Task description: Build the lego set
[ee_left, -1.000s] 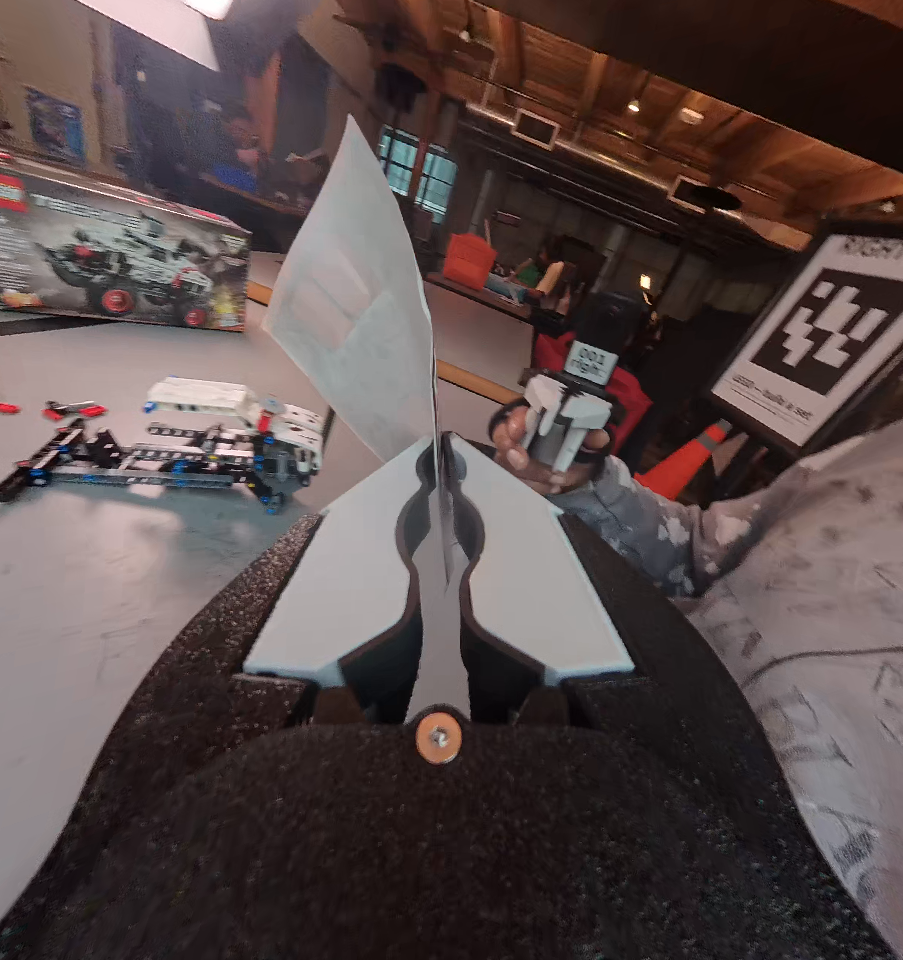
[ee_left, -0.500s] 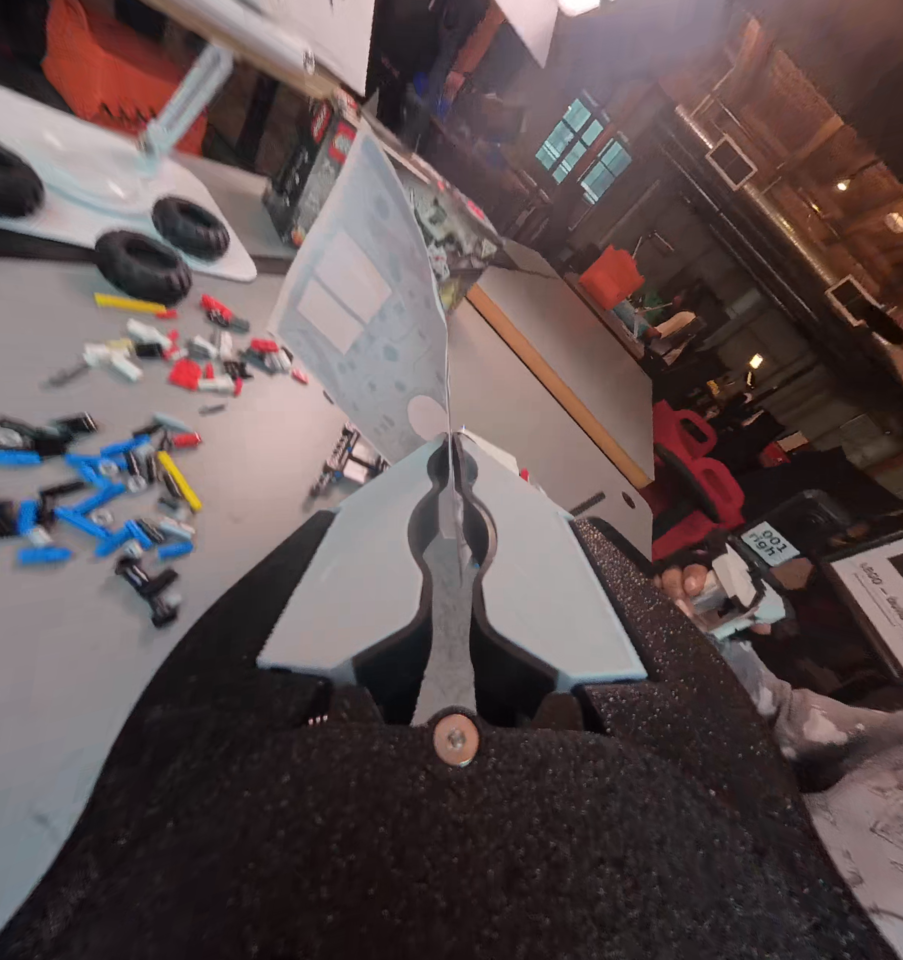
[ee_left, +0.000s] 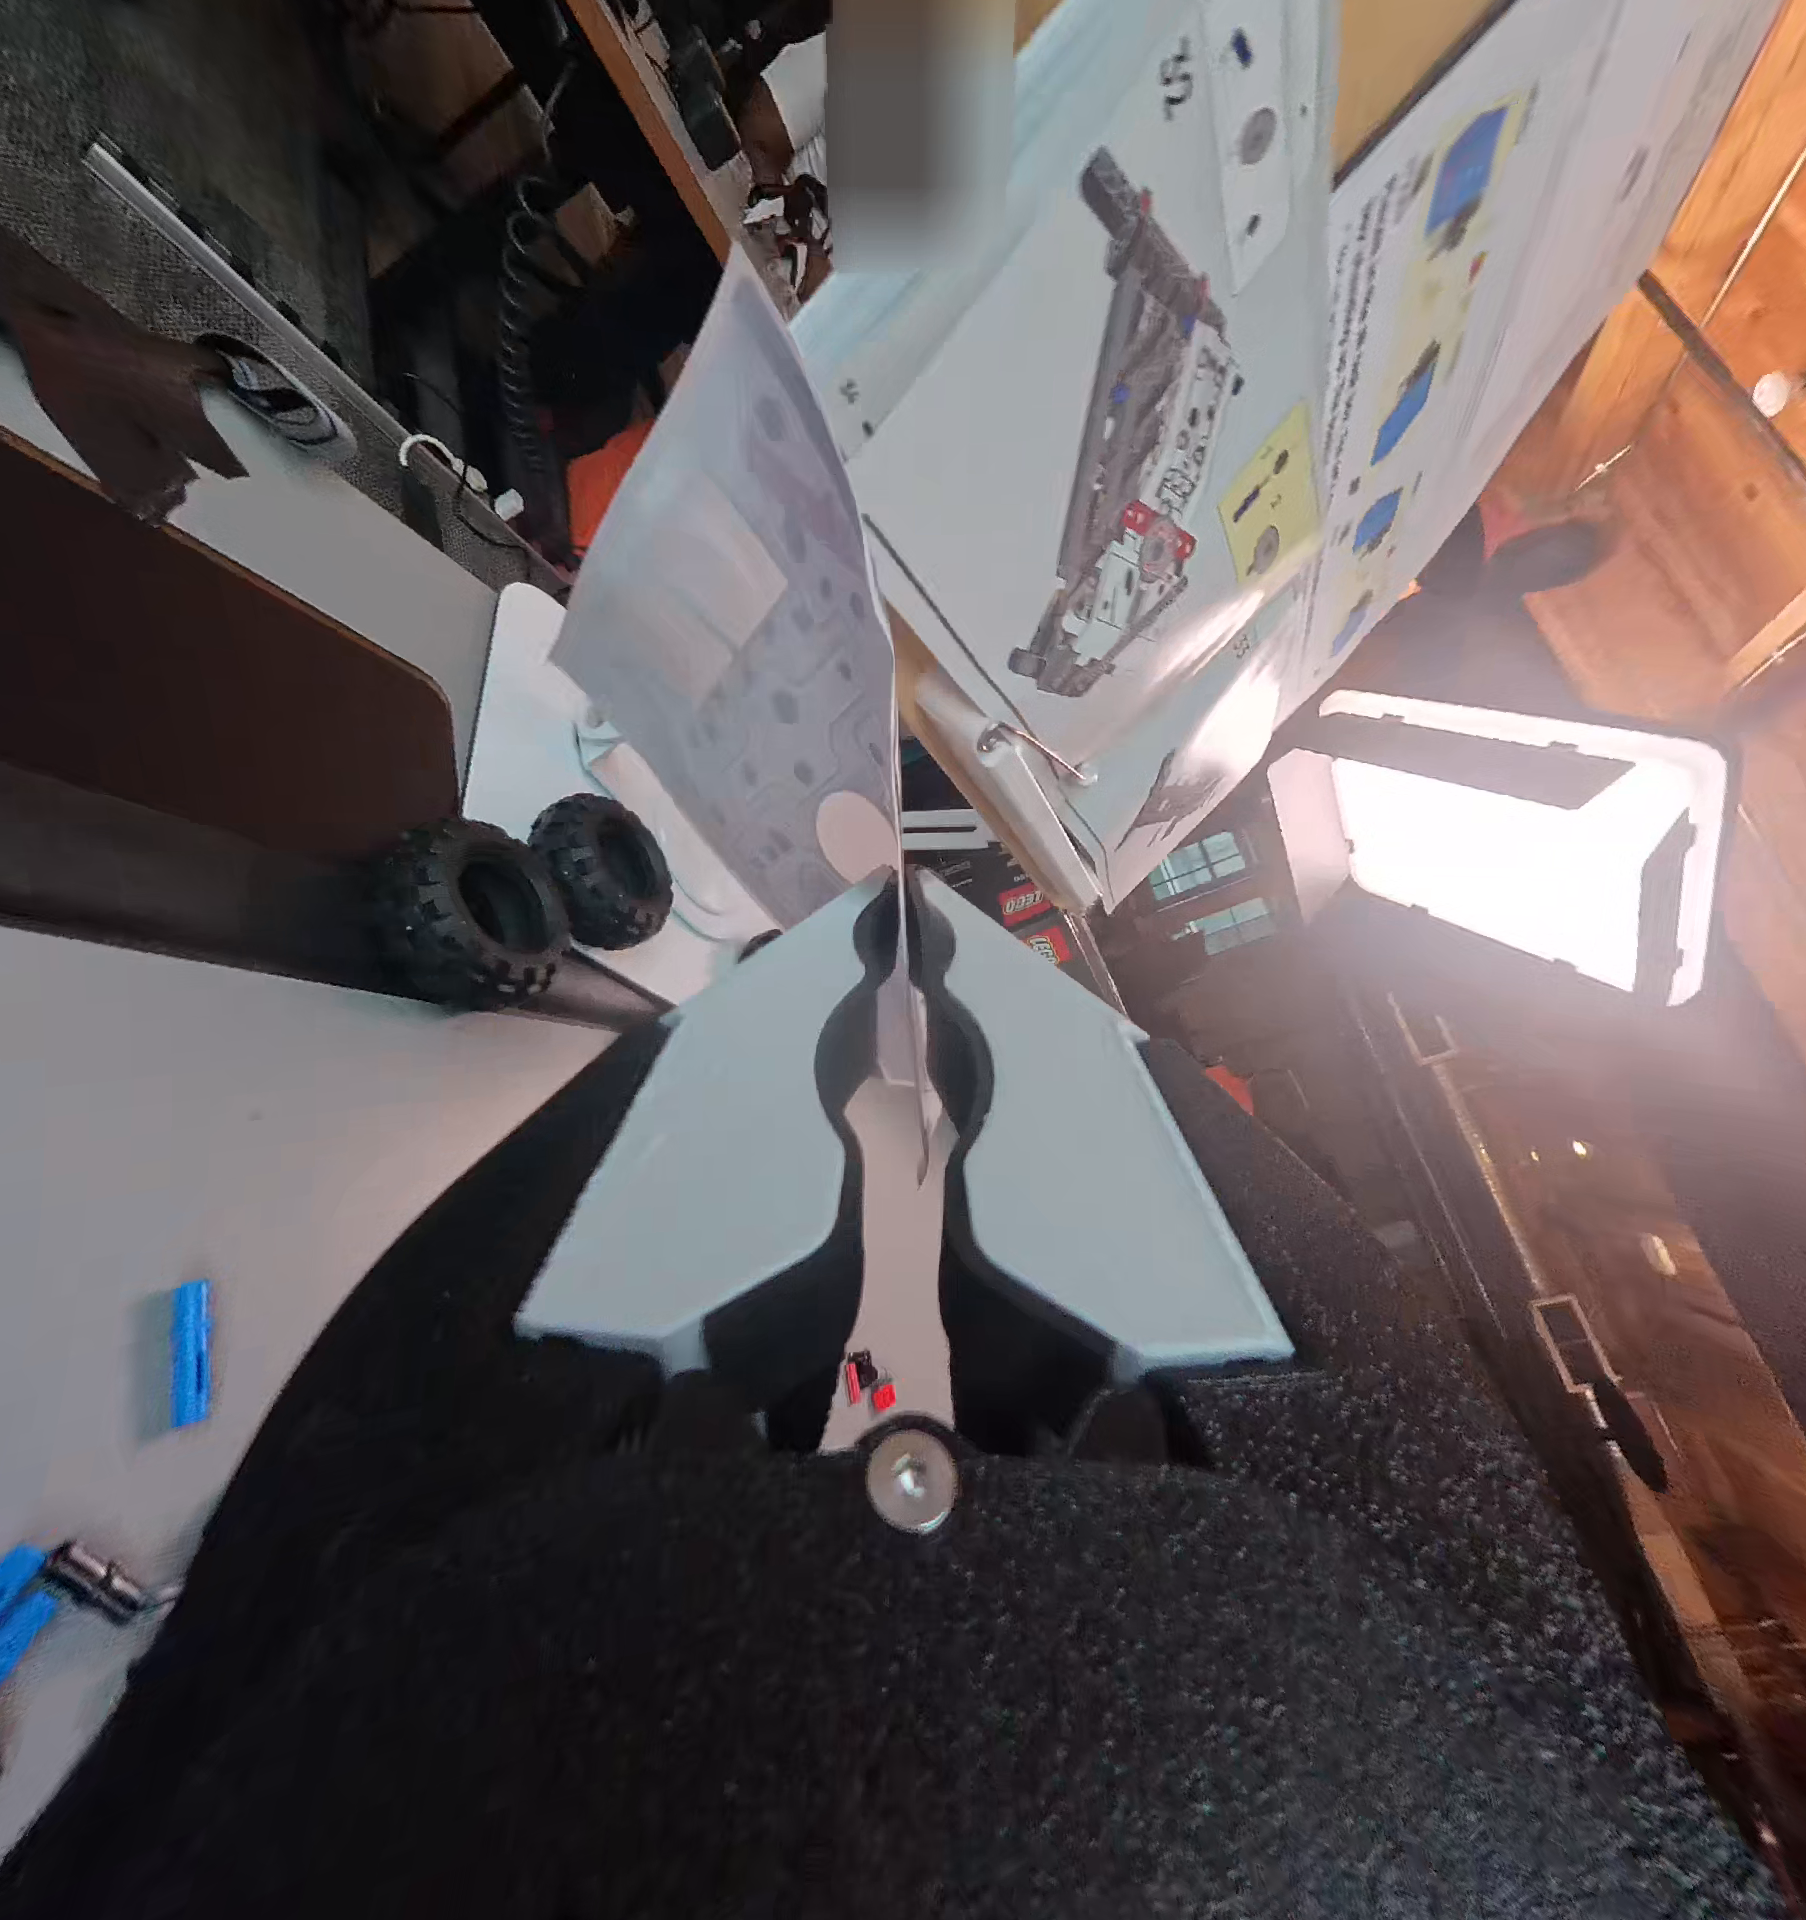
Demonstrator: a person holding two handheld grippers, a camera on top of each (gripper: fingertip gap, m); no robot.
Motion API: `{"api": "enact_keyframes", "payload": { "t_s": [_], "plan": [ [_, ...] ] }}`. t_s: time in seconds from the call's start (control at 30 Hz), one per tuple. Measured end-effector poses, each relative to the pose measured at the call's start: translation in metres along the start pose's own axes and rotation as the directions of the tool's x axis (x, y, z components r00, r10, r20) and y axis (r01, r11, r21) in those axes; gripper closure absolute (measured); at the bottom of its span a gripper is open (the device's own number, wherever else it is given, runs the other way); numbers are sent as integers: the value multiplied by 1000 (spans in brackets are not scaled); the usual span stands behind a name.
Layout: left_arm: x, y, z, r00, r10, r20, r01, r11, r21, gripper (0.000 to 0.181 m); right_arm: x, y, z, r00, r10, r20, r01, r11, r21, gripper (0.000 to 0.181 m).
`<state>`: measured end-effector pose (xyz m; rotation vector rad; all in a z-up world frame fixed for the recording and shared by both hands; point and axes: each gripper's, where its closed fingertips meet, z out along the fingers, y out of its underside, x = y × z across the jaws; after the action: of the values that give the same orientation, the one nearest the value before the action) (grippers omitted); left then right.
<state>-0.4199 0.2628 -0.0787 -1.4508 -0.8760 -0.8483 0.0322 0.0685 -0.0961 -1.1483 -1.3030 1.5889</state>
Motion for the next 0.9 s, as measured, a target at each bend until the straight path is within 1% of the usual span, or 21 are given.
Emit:
{"api": "enact_keyframes", "payload": {
  "t_s": [0.07, 0.13, 0.17, 0.2, 0.23, 0.27, 0.3, 0.33, 0.4, 0.43, 0.47, 0.5, 0.53, 0.57, 0.63, 0.67, 0.7, 0.73, 0.8, 0.83, 0.9],
  "plan": [
    [-19, 2, 15, 1000, -22, 19, 22, 999, -24, 181, 2, -3, -2, 1000, 24, 7, -24, 1000, 21, 181],
    [-45, 2, 26, 995, -15, 100, 21, 998, -55, 181, 5, -6, -4, 999, 45, 7, -46, 998, 41, 181],
    [-59, 1, 28, 987, 2, 163, 10, 997, -71, 180, 6, -7, -5, 998, 56, 9, -57, 997, 48, 181],
    [-75, 0, 29, 969, 44, 244, -20, 995, -100, 173, 7, -7, -5, 998, 64, 9, -65, 996, 55, 181],
    [-91, -1, 28, 935, 111, 337, -66, 988, -143, 166, 8, -8, -6, 997, 71, 10, -72, 996, 61, 181],
    [-106, -3, 24, 881, 197, 431, -119, 972, -200, 158, 9, -8, -6, 997, 79, 11, -80, 995, 65, 181],
    [-118, -7, 18, 803, 295, 517, -179, 948, -264, 147, 10, -8, -6, 996, 86, 13, -87, 994, 66, 181],
    [-127, -13, 10, 705, 397, 587, -240, 913, -330, 135, 10, -8, -6, 996, 92, 16, -93, 993, 67, 181],
    [-132, -32, -5, 489, 561, 667, -348, 827, -441, 119, 11, -9, -6, 996, 93, 17, -94, 993, 68, 181],
    [-128, -41, -10, 408, 605, 683, -390, 792, -469, 111, 11, -8, -5, 996, 92, 17, -92, 994, 66, 181],
    [-119, -48, -11, 366, 627, 688, -428, 769, -474, 106, 10, -8, -5, 996, 89, 18, -90, 994, 63, 181],
    [-108, -53, -11, 357, 632, 688, -465, 759, -455, 103, 10, -7, -5, 996, 83, 17, -84, 995, 61, 181],
    [-94, -56, -10, 374, 626, 684, -501, 757, -420, 103, 9, -7, -4, 997, 77, 16, -77, 995, 58, 181],
    [-79, -57, -8, 409, 622, 668, -533, 757, -378, 104, 9, -6, -4, 997, 71, 14, -71, 996, 55, 181],
    [-38, -48, -1, 505, 634, 586, -601, 745, -288, 110, 8, -5, -3, 998, 61, 9, -61, 997, 48, 181],
    [-14, -37, 2, 549, 657, 517, -635, 730, -253, 114, 8, -5, -2, 998, 55, 6, -55, 997, 45, 181],
    [12, -20, 4, 588, 687, 428, -666, 711, -228, 117, 8, -5, -1, 999, 48, 4, -48, 998, 41, 181],
    [35, 3, 4, 614, 717, 329, -688, 691, -223, 119, 8, -4, 0, 999, 41, -1, -41, 999, 34, 181],
    [72, 66, -3, 643, 759, 100, -718, 643, -267, 118, 11, -4, 3, 999, 20, -24, -20, 1000, 22, 181],
    [84, 98, -11, 640, 769, 1, -735, 612, -292, 119, 12, -5, 4, 999, 11, -34, -10, 1000, 17, 181],
    [98, 165, -32, 606, 773, -186, -776, 523, -353, 116, 16, -11, 7, 999, -14, -53, 14, 1000, 9, 181]
  ]
}}
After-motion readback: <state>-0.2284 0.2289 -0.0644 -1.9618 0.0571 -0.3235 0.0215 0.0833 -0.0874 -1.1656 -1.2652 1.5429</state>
